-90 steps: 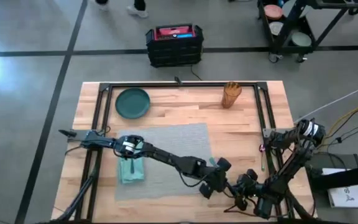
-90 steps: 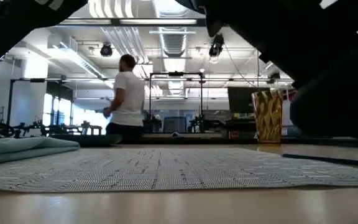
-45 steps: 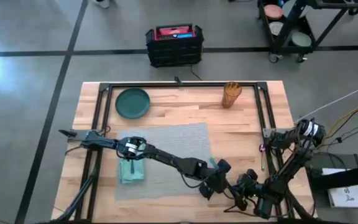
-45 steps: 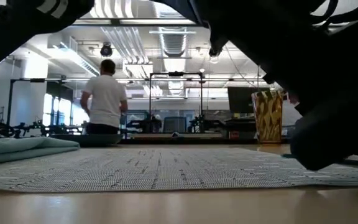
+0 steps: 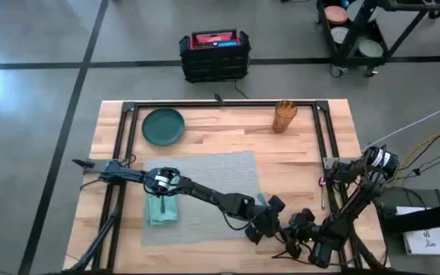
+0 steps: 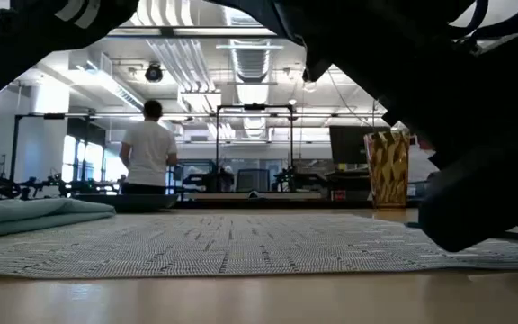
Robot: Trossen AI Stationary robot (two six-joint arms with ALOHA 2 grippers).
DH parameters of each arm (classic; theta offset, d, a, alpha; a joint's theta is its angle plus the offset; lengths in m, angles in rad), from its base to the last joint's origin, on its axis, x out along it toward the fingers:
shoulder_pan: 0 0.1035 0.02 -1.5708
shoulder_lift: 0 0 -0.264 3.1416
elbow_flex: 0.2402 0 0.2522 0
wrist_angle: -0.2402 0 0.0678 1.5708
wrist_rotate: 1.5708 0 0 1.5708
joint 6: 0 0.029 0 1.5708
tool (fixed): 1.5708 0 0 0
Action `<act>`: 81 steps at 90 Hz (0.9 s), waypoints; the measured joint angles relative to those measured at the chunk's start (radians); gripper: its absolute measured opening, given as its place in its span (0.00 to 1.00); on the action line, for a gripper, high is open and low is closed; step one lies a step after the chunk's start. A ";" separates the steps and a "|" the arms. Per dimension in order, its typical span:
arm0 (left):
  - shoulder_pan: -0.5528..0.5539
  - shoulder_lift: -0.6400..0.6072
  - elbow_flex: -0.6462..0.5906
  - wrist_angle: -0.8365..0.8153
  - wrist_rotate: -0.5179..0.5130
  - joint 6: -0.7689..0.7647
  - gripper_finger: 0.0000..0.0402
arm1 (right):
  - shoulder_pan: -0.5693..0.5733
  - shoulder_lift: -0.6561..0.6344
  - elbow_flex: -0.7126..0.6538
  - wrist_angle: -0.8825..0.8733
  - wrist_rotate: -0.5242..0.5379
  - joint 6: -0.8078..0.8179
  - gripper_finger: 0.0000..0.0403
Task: Set table place
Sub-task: Put the blue table knife on the right of the gray tablemat
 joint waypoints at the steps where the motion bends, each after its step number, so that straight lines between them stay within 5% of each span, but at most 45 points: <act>1: 0.000 0.000 0.000 0.000 0.000 0.002 0.28 | -0.001 0.000 0.000 0.000 0.000 -0.001 0.01; 50: -0.016 0.000 -0.002 0.009 0.028 0.251 0.28 | -0.022 0.000 0.000 -0.007 0.016 -0.021 0.01; 81: -0.013 0.005 -0.003 0.028 0.028 0.248 0.28 | -0.039 0.002 -0.002 0.027 0.034 -0.050 0.01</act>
